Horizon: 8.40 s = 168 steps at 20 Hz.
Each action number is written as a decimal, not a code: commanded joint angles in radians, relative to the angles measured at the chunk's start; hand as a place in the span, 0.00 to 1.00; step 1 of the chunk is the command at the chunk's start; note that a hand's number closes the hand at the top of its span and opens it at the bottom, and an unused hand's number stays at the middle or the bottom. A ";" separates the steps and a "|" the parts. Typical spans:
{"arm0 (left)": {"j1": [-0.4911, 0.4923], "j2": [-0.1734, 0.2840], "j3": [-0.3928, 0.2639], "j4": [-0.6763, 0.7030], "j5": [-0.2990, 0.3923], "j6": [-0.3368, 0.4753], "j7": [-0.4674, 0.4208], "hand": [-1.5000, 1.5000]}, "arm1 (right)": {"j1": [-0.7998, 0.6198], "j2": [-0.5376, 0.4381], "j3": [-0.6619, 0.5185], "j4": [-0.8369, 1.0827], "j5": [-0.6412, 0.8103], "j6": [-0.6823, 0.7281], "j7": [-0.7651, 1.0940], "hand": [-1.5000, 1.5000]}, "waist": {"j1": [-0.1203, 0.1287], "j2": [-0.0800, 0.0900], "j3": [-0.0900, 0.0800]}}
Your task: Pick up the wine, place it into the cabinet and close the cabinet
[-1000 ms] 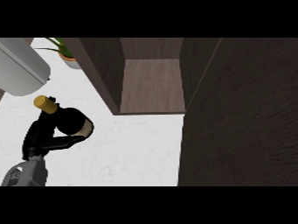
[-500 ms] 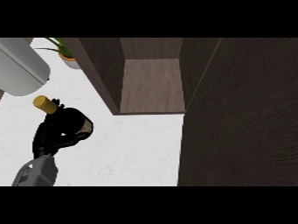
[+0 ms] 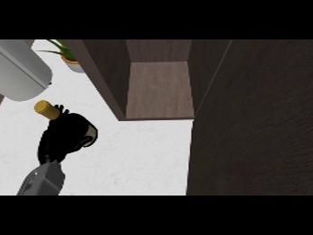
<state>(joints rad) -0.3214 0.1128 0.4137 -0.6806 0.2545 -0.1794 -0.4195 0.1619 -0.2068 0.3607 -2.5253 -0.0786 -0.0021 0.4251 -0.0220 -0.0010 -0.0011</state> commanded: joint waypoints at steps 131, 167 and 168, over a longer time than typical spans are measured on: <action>-0.822 -0.041 -0.752 0.541 0.460 0.895 -0.079 0.00 | 0.105 0.090 -0.103 -0.131 -0.141 0.192 0.026 0.00 | -0.042 0.017 0.001; -0.647 -0.082 -0.730 0.162 0.399 0.681 -0.202 0.00 | 0.212 0.084 -0.118 -0.201 -0.148 0.200 0.023 0.00 | 0.030 -0.012 0.001; -0.632 -0.046 -0.727 0.120 0.406 0.633 -0.171 0.00 | 0.158 0.113 -0.105 -0.147 -0.117 0.174 0.013 0.00 | 0.035 -0.010 0.001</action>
<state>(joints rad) -1.0074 0.0280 -0.3021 -0.4576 0.6690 0.4855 -0.6267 0.3082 -0.0917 0.2610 -2.5096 -0.1231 0.1985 0.3492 0.0007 -0.0088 0.0000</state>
